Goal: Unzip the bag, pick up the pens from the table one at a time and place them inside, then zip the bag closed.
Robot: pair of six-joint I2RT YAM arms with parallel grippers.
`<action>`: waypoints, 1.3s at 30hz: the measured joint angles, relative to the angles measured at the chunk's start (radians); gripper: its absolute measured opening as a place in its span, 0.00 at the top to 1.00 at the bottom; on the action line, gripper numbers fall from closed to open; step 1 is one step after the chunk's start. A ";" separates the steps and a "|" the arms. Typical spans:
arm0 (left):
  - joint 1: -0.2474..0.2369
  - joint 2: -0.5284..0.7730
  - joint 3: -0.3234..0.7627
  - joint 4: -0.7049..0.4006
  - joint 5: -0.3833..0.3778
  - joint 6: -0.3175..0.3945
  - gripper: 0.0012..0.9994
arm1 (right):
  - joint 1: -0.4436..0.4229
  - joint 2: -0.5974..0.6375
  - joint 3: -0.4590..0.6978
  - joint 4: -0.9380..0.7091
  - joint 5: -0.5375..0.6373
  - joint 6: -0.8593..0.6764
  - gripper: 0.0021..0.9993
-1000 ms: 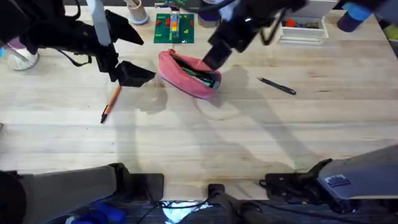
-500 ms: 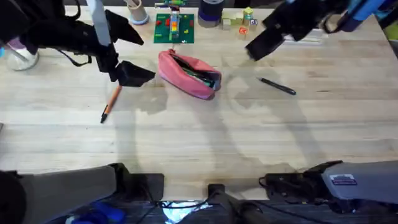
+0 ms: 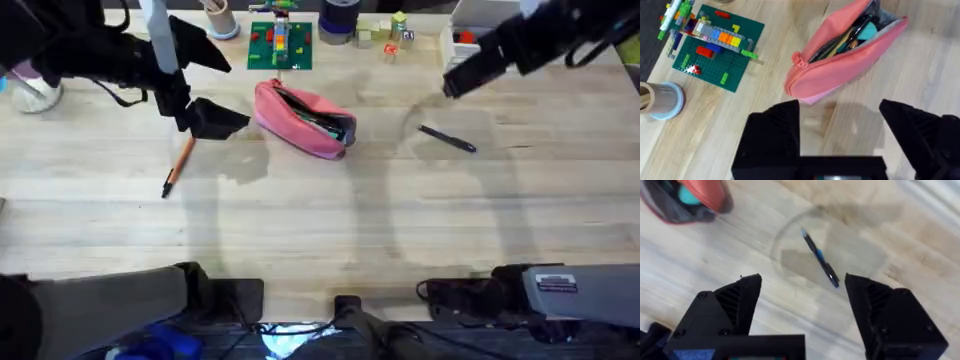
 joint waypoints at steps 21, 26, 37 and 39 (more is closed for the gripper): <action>0.000 0.000 0.000 0.000 0.000 0.000 0.01 | -0.082 0.000 -0.094 0.123 0.248 -0.277 0.00; 0.000 0.000 0.000 0.000 0.000 0.000 0.01 | -0.072 0.000 -0.094 0.122 0.201 -0.409 0.00; 0.000 0.000 0.000 0.000 0.000 0.000 0.01 | -0.068 0.037 -0.095 0.102 0.120 -0.462 0.00; 0.000 0.000 0.000 0.000 0.000 0.000 0.01 | -0.068 0.037 -0.095 0.099 0.118 -0.463 0.00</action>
